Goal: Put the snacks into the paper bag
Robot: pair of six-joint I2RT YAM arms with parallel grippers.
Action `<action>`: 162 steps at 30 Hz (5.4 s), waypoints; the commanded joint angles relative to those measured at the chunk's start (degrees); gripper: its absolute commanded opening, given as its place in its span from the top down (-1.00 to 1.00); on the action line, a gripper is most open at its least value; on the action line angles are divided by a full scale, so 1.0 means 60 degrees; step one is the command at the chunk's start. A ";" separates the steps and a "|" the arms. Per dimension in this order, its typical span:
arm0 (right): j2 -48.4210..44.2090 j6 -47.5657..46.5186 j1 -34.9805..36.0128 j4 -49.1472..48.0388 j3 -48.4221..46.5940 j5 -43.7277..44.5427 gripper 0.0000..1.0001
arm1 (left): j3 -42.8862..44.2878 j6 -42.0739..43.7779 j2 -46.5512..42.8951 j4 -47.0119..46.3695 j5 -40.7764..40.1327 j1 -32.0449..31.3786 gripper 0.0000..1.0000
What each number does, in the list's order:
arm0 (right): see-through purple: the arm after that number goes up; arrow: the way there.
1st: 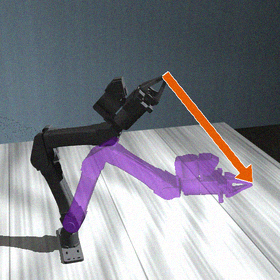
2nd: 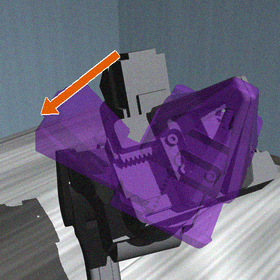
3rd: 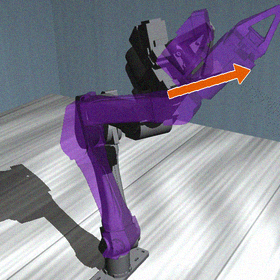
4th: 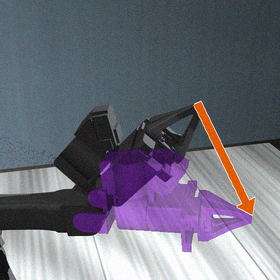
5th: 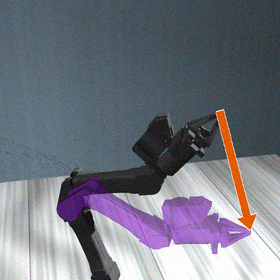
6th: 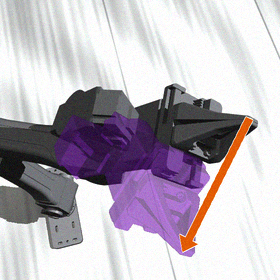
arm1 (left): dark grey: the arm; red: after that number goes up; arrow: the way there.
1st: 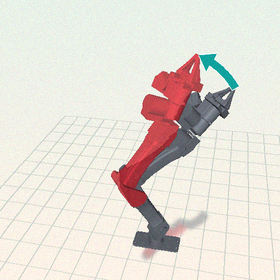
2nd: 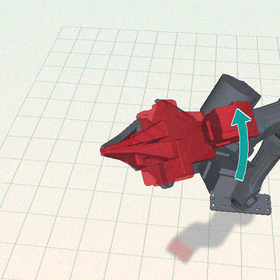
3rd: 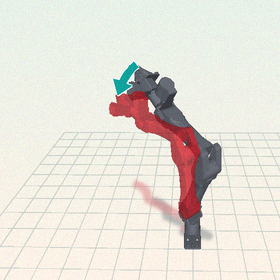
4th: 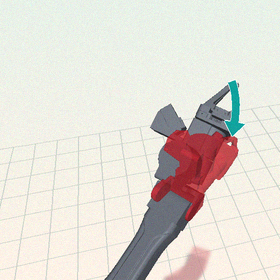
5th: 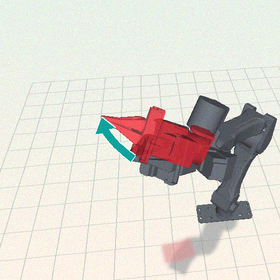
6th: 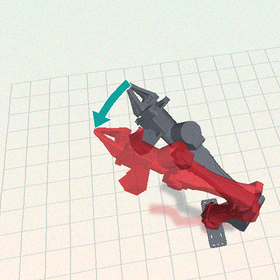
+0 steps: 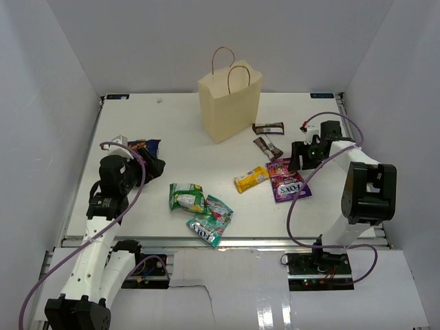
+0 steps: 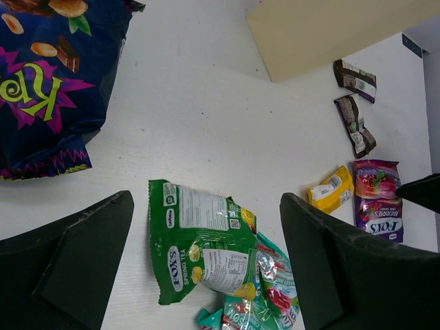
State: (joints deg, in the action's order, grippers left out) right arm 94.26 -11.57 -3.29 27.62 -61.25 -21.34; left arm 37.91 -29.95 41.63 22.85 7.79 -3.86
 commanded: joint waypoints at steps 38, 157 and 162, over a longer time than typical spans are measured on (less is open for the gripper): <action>-0.0775 -0.0093 0.1353 -0.5144 -0.5957 -0.0782 0.85 | -0.1323 -0.2361 0.0592 -0.1641 0.3843 0.0013 -0.96; -0.2382 0.1678 0.6228 -0.4482 0.0059 0.2671 -0.80 | 0.4583 0.2444 0.6673 -0.2725 0.0680 -0.1555 -0.56; 0.0468 0.3303 0.7140 -0.5042 -0.2106 0.5299 -0.80 | 0.2507 0.1976 0.4814 -0.2213 0.0532 -0.1510 -0.58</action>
State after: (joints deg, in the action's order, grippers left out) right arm 90.37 -1.23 39.57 4.45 -66.46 -6.13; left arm 57.60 -15.27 79.35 8.75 13.17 -13.08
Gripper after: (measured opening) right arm 0.900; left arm 0.789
